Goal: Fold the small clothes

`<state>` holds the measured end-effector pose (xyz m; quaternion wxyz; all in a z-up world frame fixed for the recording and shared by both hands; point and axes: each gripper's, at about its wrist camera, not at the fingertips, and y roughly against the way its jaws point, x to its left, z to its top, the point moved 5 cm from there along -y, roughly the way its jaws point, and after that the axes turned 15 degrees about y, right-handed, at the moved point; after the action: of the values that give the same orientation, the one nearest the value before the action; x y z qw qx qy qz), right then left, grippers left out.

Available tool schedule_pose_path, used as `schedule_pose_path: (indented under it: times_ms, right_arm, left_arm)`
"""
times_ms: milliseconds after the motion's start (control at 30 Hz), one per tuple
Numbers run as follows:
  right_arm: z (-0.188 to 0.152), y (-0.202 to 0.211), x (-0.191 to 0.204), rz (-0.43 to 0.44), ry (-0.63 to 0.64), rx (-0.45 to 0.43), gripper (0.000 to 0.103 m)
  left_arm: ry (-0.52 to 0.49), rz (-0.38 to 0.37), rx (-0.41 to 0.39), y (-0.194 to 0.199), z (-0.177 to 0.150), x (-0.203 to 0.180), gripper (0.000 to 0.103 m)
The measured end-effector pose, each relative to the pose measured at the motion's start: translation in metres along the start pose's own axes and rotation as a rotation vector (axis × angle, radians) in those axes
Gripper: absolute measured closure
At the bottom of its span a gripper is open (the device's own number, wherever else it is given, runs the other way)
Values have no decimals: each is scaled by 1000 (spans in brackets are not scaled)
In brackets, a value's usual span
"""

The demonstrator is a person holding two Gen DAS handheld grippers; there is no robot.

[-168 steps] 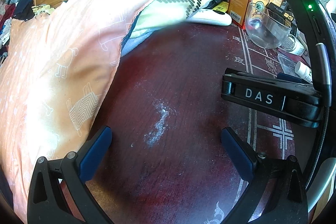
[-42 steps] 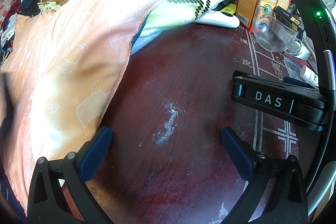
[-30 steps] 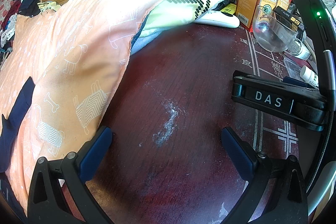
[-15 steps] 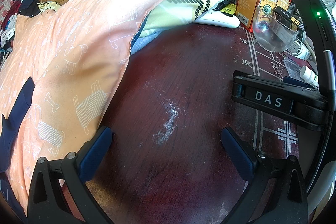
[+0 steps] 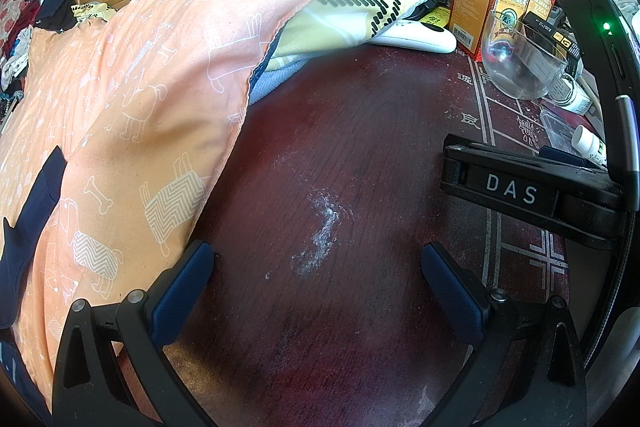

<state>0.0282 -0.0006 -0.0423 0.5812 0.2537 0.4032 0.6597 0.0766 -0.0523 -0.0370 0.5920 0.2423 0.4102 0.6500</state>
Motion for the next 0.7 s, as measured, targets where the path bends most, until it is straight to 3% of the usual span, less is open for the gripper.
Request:
schedule_pose_path:
  times_ms: [300, 467, 533, 700]
  right_arm:
    - [3, -3, 1, -10, -10, 2, 0]
    - [9, -5, 13, 14, 27, -4, 0]
    - [10, -5, 16, 21, 39, -7, 0]
    - [13, 5, 25, 57, 76, -72, 0]
  left_arm:
    - [-30, -23, 8, -4, 6, 0, 0]
    - [-132, -151, 74, 11, -7, 0, 0]
    - [-145, -149, 33, 28, -10, 12, 0]
    - [-124, -162, -166, 109, -11, 64, 0]
